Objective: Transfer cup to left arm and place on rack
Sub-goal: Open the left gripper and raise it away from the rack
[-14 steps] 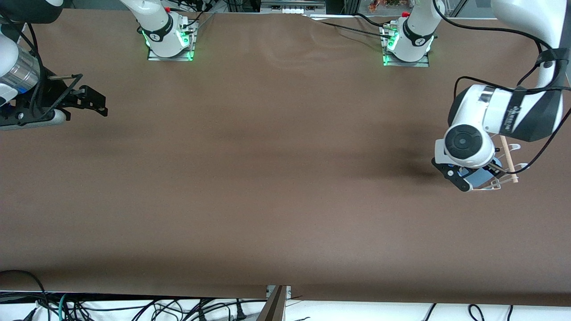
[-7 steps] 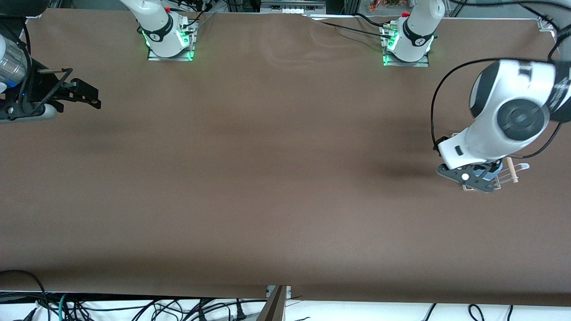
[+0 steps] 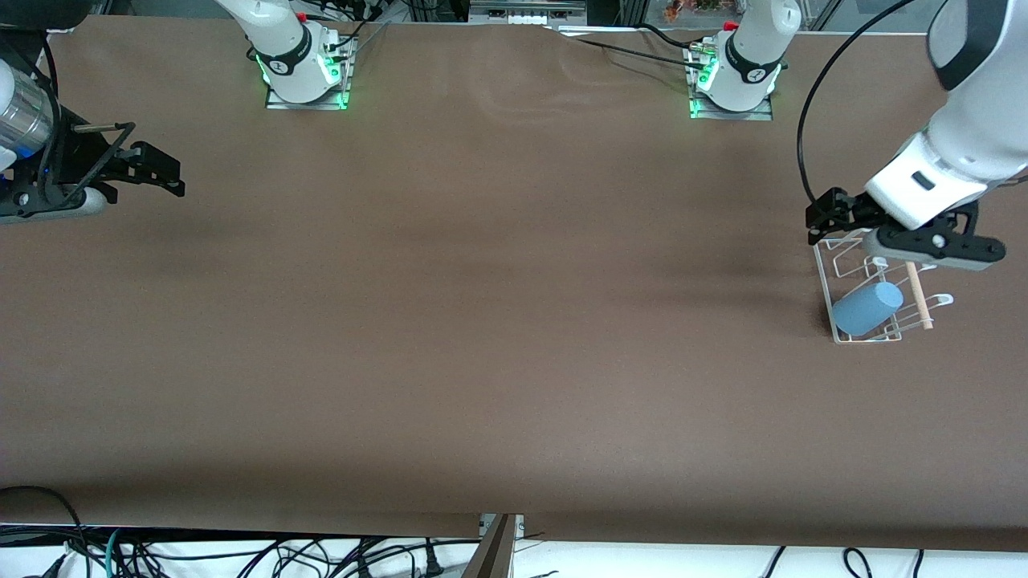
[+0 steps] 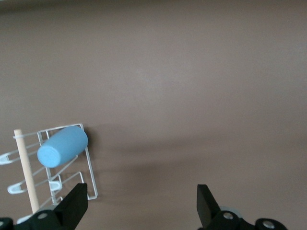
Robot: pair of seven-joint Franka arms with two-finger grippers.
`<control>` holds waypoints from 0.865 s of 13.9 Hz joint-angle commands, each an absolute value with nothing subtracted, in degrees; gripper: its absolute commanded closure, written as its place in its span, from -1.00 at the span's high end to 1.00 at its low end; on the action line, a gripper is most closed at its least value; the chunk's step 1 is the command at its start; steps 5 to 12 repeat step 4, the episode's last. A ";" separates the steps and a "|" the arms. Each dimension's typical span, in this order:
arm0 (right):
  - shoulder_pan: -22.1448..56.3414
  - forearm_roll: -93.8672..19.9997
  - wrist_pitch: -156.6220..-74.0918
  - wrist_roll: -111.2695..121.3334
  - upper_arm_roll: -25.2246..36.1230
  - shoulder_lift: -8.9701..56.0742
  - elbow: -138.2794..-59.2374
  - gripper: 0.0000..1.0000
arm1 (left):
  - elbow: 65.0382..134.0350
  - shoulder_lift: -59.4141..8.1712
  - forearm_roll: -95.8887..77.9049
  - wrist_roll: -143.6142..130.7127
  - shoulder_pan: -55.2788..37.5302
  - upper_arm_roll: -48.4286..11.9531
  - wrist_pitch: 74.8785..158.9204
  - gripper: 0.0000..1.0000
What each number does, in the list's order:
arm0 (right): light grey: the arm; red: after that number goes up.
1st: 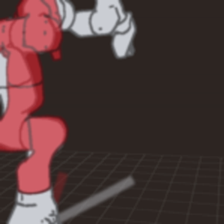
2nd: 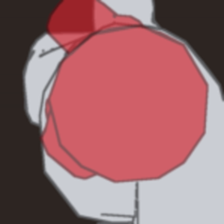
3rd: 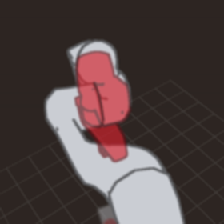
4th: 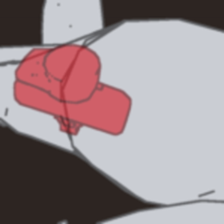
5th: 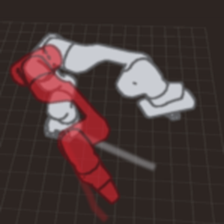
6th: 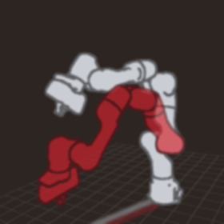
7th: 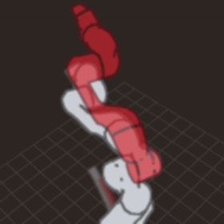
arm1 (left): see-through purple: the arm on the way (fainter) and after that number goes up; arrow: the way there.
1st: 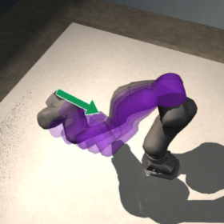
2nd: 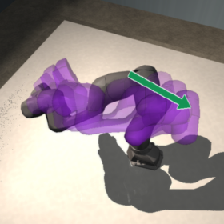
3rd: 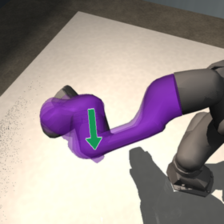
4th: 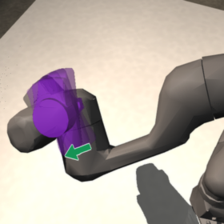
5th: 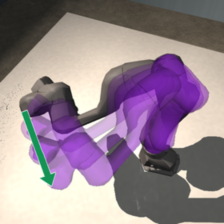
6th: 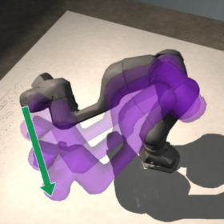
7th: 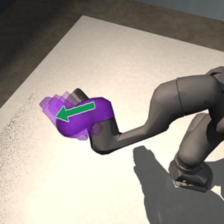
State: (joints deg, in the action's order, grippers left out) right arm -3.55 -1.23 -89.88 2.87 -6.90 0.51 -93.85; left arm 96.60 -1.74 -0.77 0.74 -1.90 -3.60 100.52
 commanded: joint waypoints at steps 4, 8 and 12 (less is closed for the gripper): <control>-4.13 -1.49 -89.13 3.08 -6.68 0.97 -92.72 0.98 | 99.58 1.32 -0.28 0.88 -2.81 -1.23 101.34 1.00; -4.13 -1.49 -89.13 3.08 -6.68 0.97 -92.72 0.98 | 99.58 1.32 -0.28 0.88 -2.81 -1.23 101.34 1.00; -4.13 -1.49 -89.13 3.08 -6.68 0.97 -92.72 0.98 | 99.58 1.32 -0.28 0.88 -2.81 -1.23 101.34 1.00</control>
